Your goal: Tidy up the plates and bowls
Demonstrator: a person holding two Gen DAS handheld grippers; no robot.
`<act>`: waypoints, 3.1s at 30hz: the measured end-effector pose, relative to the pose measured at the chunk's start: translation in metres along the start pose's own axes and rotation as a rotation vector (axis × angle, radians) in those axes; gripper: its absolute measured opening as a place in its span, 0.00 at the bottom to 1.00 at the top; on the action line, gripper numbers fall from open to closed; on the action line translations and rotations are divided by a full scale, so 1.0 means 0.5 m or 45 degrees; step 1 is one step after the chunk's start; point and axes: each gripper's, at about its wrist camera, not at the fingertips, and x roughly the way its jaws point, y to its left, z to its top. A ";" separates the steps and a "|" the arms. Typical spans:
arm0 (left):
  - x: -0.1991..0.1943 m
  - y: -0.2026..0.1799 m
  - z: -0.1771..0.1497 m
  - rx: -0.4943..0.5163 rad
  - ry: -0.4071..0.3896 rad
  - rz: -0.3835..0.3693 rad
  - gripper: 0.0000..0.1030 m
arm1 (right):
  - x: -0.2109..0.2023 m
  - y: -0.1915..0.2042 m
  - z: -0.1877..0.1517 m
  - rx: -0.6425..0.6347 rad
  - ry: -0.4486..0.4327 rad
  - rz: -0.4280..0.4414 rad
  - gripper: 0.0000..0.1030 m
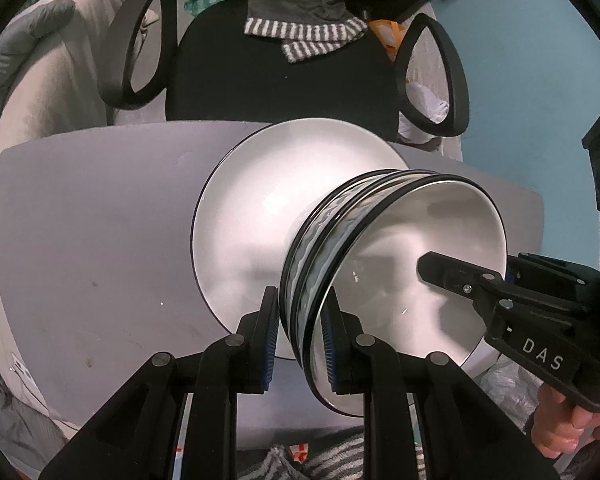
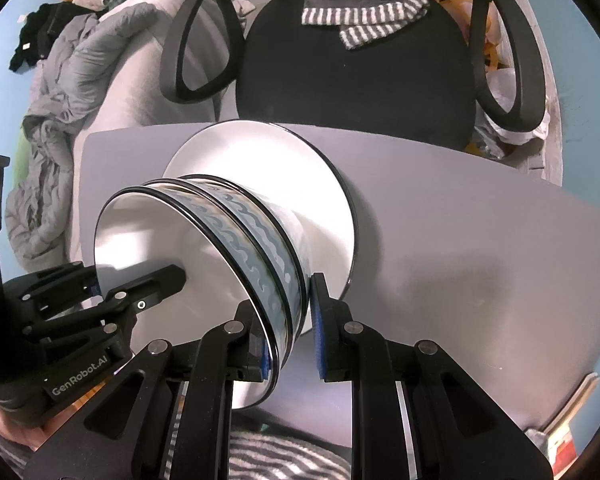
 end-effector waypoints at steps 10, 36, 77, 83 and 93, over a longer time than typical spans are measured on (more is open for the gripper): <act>0.016 0.010 0.014 0.012 0.001 0.037 0.19 | 0.032 0.002 0.010 0.026 0.022 0.011 0.16; -0.014 0.049 -0.004 -0.064 -0.099 0.079 0.52 | 0.010 0.029 -0.004 -0.056 -0.108 -0.130 0.56; -0.360 -0.024 -0.237 0.088 -0.578 0.085 0.84 | -0.323 0.107 -0.233 -0.009 -0.686 -0.320 0.63; -0.394 -0.042 -0.266 0.120 -0.649 0.107 0.85 | -0.353 0.120 -0.261 -0.012 -0.744 -0.367 0.63; -0.404 -0.054 -0.287 0.112 -0.674 0.084 0.85 | -0.365 0.122 -0.281 0.024 -0.789 -0.380 0.63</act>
